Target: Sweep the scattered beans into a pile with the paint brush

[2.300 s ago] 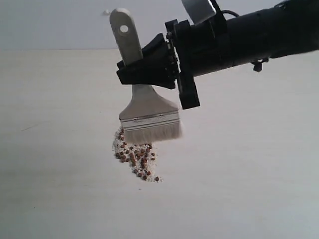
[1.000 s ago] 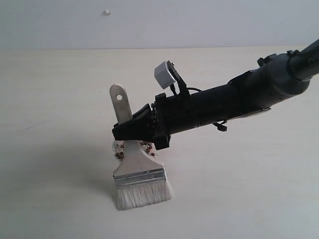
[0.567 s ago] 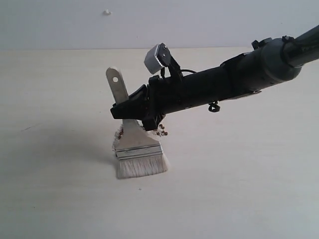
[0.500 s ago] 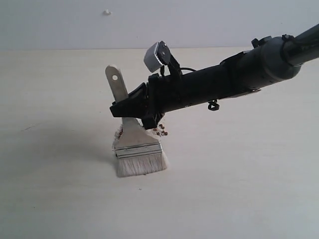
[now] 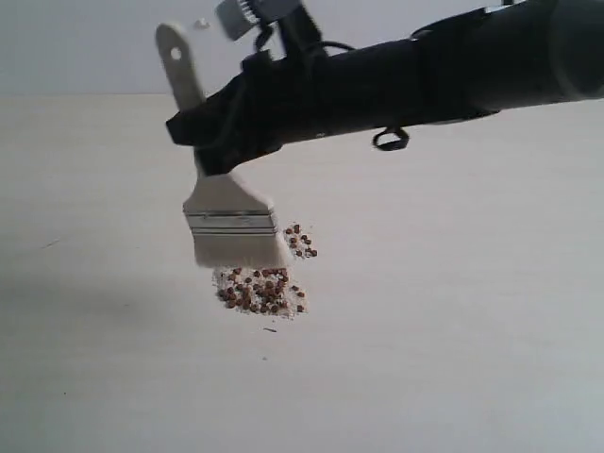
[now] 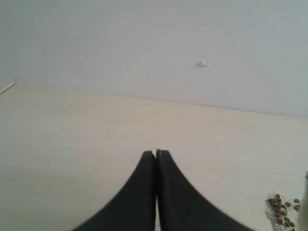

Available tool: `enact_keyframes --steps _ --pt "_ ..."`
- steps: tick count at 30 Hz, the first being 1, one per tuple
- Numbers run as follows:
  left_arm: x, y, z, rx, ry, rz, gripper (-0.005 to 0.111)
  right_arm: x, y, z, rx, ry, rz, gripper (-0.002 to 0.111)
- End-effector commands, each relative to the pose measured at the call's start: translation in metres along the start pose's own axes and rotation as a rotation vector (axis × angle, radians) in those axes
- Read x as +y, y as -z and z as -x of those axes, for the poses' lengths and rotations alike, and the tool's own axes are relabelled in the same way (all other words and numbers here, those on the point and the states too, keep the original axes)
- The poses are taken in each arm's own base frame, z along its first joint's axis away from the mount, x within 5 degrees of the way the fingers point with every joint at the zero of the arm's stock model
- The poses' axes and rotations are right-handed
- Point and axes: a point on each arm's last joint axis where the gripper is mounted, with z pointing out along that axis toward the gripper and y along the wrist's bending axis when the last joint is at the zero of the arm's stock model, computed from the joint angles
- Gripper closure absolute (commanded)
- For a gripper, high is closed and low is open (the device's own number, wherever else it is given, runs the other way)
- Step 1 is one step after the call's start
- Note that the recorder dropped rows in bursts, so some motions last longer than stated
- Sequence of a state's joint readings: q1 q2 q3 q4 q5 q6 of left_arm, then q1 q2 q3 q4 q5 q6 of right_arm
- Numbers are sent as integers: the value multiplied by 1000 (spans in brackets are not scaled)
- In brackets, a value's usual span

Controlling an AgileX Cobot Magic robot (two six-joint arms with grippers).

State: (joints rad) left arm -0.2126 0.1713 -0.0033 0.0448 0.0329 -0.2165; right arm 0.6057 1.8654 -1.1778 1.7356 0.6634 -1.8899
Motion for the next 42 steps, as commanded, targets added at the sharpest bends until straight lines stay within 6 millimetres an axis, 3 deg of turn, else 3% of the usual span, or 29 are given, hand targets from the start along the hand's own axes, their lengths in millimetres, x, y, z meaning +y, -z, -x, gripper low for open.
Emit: enact_keyframes --steps 1,3,6,11,16,19,24,34,42 --pt "0 1 0 -8 2 2 107 28 -42 -7 163 43 -347 108" --pt "0 1 0 -8 2 2 107 34 -53 -5 167 7 -423 108" --pt "0 1 0 -8 2 2 107 47 -68 2 137 -18 -390 108" --pt "0 1 0 -8 2 2 107 62 -76 32 33 -93 -376 108" --pt "0 1 0 -8 2 2 107 38 -61 47 -110 -412 -688 108" --pt "0 1 0 -8 2 2 107 27 -50 48 -210 -512 -846 108" --pt "0 1 0 -8 2 2 107 32 -61 37 -269 -621 -883 108" --pt "0 1 0 -8 2 2 107 52 -105 -24 -472 -643 -1059 108" --pt "0 1 0 -8 2 2 107 46 -107 -46 -341 -489 -1203 108"
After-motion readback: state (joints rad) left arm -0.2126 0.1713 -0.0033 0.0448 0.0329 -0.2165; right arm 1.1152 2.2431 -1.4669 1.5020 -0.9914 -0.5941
